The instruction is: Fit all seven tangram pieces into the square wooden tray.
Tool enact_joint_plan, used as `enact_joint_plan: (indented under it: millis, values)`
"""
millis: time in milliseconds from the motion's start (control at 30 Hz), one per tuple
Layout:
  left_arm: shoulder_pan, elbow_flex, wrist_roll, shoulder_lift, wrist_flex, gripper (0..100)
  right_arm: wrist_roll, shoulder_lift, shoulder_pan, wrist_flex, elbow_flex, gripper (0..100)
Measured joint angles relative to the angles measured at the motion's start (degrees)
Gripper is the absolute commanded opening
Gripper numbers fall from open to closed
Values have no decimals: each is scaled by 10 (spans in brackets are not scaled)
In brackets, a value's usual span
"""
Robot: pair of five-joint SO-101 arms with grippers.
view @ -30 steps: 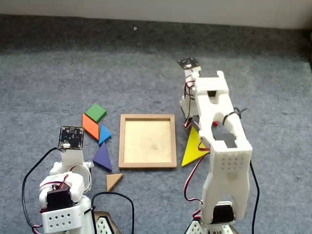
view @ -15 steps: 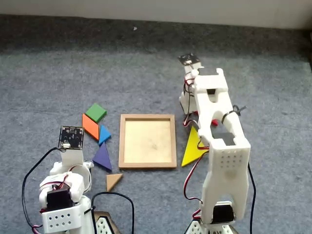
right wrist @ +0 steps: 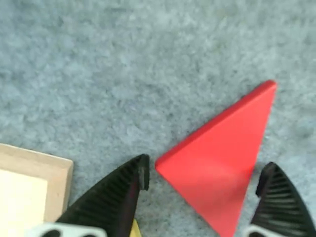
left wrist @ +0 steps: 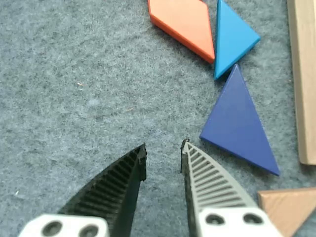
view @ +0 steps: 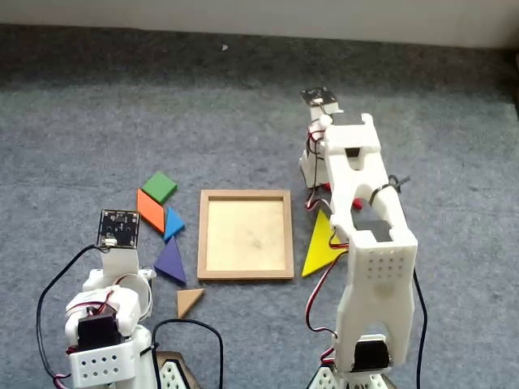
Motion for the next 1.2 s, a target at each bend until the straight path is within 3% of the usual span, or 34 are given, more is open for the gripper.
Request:
enact_joint_plan:
  millis: [433, 967, 1200]
  values:
    - [0, 0, 0, 0, 0, 133, 0, 0, 4, 3, -1, 231]
    - [0, 0, 0, 0, 0, 133, -3, -69, -11, 188, -87, 232]
    - [0, 0, 0, 0, 0, 133, -52, -78, -17, 156, -88, 236]
